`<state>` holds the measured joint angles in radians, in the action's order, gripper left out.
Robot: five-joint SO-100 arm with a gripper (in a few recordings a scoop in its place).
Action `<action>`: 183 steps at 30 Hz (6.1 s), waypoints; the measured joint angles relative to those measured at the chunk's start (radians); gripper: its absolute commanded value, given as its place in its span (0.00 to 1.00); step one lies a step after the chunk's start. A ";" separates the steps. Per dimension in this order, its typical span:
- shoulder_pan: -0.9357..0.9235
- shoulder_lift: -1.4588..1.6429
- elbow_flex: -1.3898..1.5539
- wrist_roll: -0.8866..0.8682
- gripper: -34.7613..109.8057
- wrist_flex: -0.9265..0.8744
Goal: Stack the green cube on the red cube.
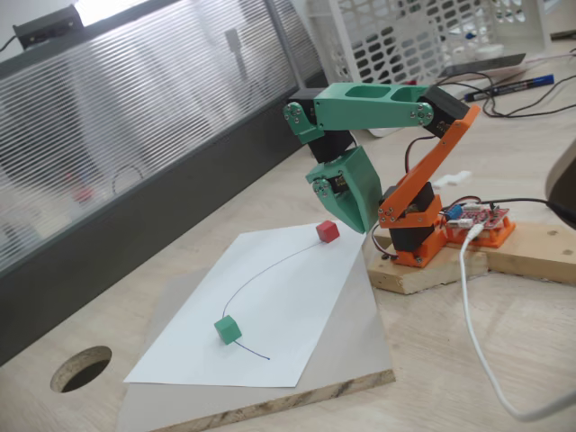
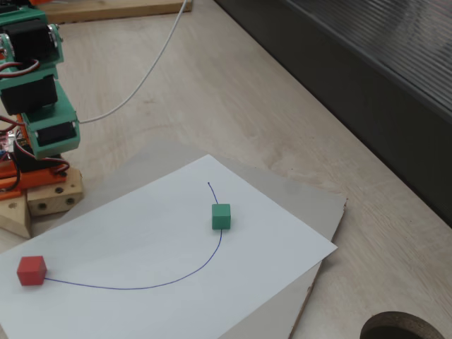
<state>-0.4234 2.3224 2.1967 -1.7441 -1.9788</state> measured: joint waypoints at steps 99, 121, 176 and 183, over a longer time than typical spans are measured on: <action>0.643 -1.241 -1.307 0.000 0.26 0.127; 0.635 -1.249 -1.312 0.003 0.26 0.408; 0.637 -1.368 -1.315 0.005 0.54 0.176; 0.637 -1.371 -1.315 0.003 0.54 0.156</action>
<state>0.2132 0.9511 0.8820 -1.7411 -1.8224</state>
